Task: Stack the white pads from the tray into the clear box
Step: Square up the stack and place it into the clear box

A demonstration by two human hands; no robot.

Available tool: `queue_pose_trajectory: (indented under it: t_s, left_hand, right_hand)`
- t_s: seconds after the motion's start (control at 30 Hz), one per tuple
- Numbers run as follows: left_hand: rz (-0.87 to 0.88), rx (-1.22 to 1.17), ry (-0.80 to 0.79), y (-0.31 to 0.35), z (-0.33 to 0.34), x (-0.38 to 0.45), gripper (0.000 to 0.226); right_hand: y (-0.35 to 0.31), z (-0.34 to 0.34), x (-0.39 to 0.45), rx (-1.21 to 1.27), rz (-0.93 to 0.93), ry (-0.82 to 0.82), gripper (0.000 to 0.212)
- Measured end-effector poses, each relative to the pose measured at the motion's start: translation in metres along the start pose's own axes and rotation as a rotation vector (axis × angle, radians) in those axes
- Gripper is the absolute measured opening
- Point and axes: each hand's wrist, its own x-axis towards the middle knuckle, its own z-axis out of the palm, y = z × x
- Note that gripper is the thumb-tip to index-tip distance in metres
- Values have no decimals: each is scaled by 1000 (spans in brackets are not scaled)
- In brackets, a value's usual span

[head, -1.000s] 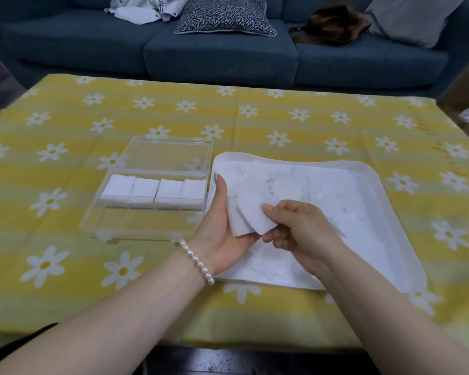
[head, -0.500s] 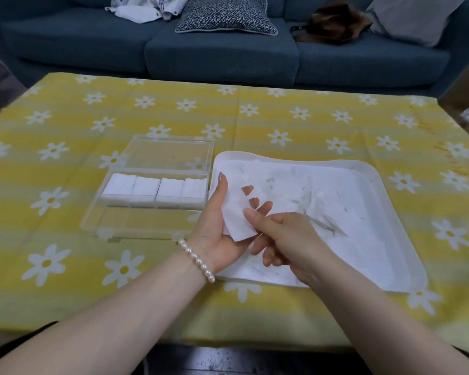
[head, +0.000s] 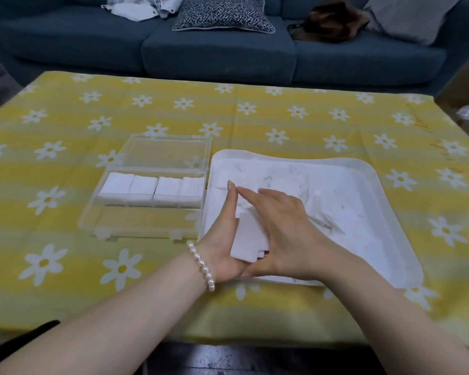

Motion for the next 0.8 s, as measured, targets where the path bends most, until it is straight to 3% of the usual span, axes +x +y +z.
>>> queue_pose_trajectory:
  t_s: [0.13, 0.23, 0.33, 0.43, 0.7, 0.8]
  left_hand:
    - [10, 31, 32, 1, -1, 1, 93]
    - [36, 62, 26, 3, 0, 0, 86]
    - [51, 63, 87, 3, 0, 1, 81]
    - [33, 65, 147, 1, -1, 2, 91]
    - [54, 103, -26, 3, 2, -2, 87]
    - [87, 164, -67, 3, 0, -2, 75]
  right_hand:
    - [-2, -4, -1, 55, 46, 20, 107]
    - [-2, -4, 0, 77, 64, 10, 100]
    - [-3, -5, 0, 98, 72, 4, 102]
    - [-7, -9, -2, 120, 88, -14, 107]
    - [-9, -6, 1, 116, 114, 31, 98]
    - [-8, -7, 3, 137, 101, 34, 80]
